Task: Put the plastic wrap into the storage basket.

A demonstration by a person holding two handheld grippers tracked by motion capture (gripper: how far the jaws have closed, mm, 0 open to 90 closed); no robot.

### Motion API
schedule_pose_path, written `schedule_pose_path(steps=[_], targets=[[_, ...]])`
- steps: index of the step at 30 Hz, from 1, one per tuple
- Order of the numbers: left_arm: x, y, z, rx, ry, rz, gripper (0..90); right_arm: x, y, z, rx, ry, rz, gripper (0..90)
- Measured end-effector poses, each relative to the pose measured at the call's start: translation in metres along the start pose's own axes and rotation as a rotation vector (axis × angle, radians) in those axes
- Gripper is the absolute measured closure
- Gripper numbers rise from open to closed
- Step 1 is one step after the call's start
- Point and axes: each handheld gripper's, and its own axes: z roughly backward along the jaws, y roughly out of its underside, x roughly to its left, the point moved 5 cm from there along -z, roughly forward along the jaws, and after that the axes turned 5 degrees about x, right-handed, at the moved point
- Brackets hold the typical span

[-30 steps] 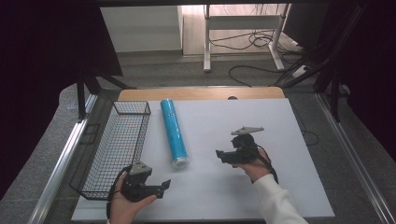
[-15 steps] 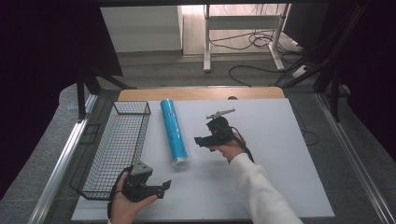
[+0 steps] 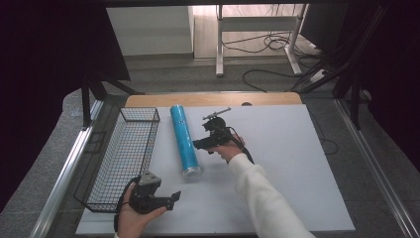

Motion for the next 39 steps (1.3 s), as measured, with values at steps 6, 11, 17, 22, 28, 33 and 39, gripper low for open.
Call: schedule_pose_path(steps=[6, 11, 17, 22, 28, 33, 39], targets=[[0.002, 0.001, -0.001, 0.01, -0.006, -0.004, 17.5, 0.008, -0.011, -0.015, 0.024, 0.005, 0.006, 21.1], [0.004, 0.002, -0.001, 0.01, -0.008, -0.003, 17.5, 0.013, -0.021, -0.035, 0.061, 0.013, 0.008, 20.6], [0.001, 0.001, -0.001, 0.008, -0.005, -0.009, 17.5, 0.019, -0.031, -0.051, 0.074, 0.022, 0.004, 19.8], [0.0, 0.001, -0.001, 0.01, -0.003, -0.014, 17.5, 0.023, -0.036, -0.064, 0.096, 0.028, -0.003, 19.6], [0.0, 0.001, -0.002, 0.012, -0.005, -0.016, 17.5, 0.025, -0.04, -0.081, 0.127, 0.037, -0.026, 19.2], [0.0, 0.002, -0.003, 0.015, -0.008, -0.016, 17.5, 0.026, -0.041, -0.091, 0.156, 0.053, -0.036, 19.2], [0.001, 0.002, -0.003, 0.015, -0.01, -0.015, 17.5, 0.026, -0.036, -0.105, 0.216, 0.059, -0.063, 21.0]])
